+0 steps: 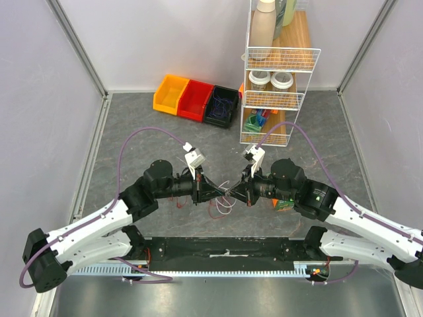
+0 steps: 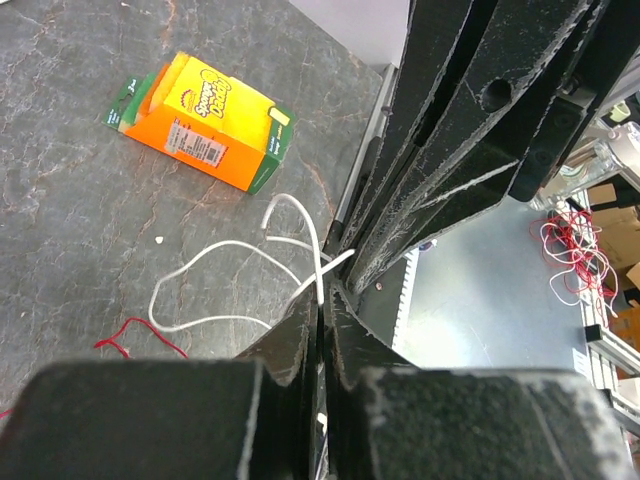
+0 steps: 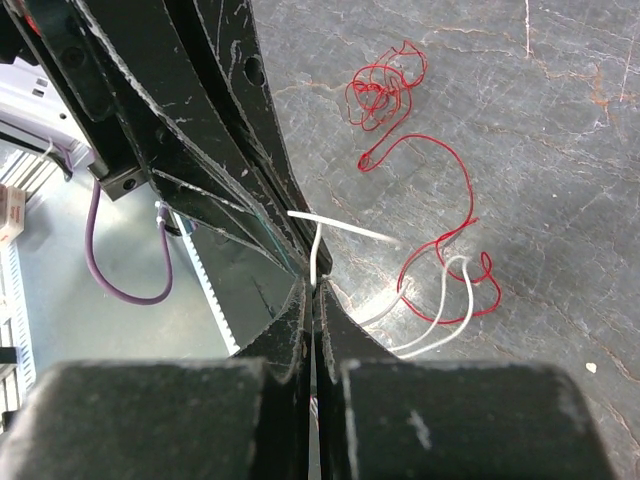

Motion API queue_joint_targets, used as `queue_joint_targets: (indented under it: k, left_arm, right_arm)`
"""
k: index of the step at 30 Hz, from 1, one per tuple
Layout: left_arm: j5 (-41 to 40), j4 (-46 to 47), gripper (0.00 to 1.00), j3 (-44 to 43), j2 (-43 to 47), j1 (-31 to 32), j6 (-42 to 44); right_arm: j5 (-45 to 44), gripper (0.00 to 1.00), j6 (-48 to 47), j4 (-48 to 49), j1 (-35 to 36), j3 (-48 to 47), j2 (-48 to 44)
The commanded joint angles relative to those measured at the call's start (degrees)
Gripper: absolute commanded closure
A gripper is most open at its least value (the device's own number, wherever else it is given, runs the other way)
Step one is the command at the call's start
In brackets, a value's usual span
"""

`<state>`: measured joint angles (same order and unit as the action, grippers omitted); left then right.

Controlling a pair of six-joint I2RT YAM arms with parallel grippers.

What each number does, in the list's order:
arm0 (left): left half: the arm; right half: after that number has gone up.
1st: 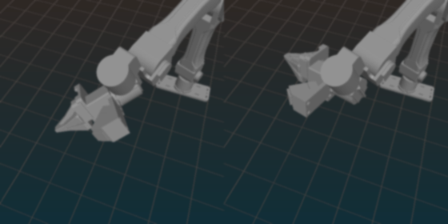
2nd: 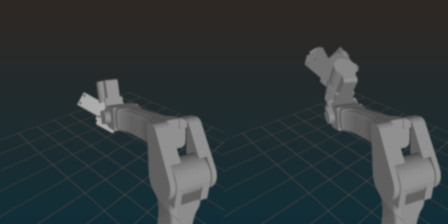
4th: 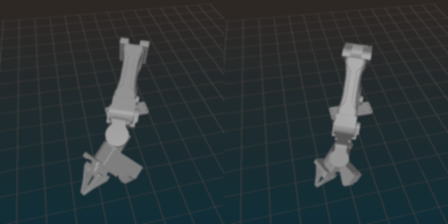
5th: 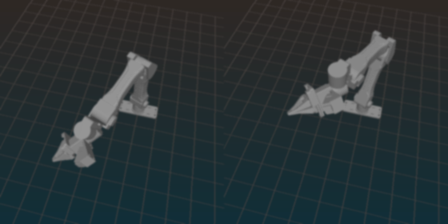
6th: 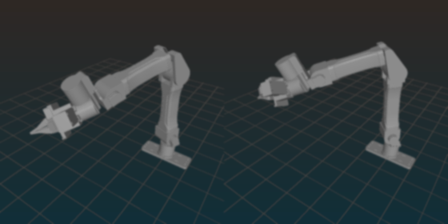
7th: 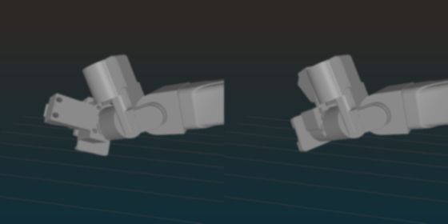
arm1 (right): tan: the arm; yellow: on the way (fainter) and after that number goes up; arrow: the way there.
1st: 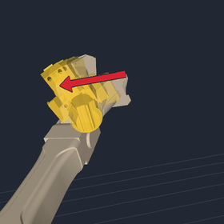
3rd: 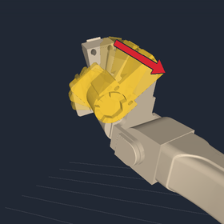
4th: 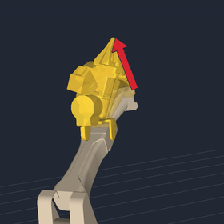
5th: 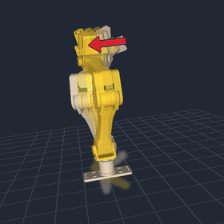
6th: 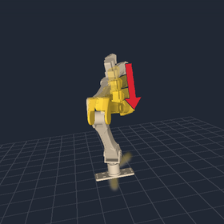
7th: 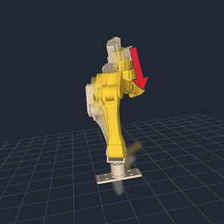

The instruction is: Untangle the cables

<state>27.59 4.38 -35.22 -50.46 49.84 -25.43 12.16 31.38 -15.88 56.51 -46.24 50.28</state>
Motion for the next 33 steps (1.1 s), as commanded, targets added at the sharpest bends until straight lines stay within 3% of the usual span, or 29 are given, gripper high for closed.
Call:
queue_joint_targets:
  k: [1,8,19,23,33]
  left_arm:
    - [0.18,0.19,0.97,-0.11,2.11,-0.36,2.48]
    - [-1.93,-2.36,0.98,0.59,7.83,-0.36,4.69]
    - [-1.23,-1.75,0.92,0.24,5.55,-0.8,4.25]
    - [2.54,0.79,0.88,0.77,5.28,-0.8,3.72]
    - [4.49,1.42,0.87,1.21,4.75,-0.8,3.9]
  right_arm:
    - [-0.03,1.0,-1.23,1.03,0.09,-1.05,-0.98]
    - [0.49,1.0,-2.46,-1.26,0.0,-0.87,-1.06]
    - [4.62,1.0,-2.37,1.02,0.09,-0.87,-1.94]
    - [4.53,1.0,-2.28,1.55,0.09,-0.87,-1.42]
    - [4.89,1.0,-2.2,2.52,0.09,-0.87,-0.71]
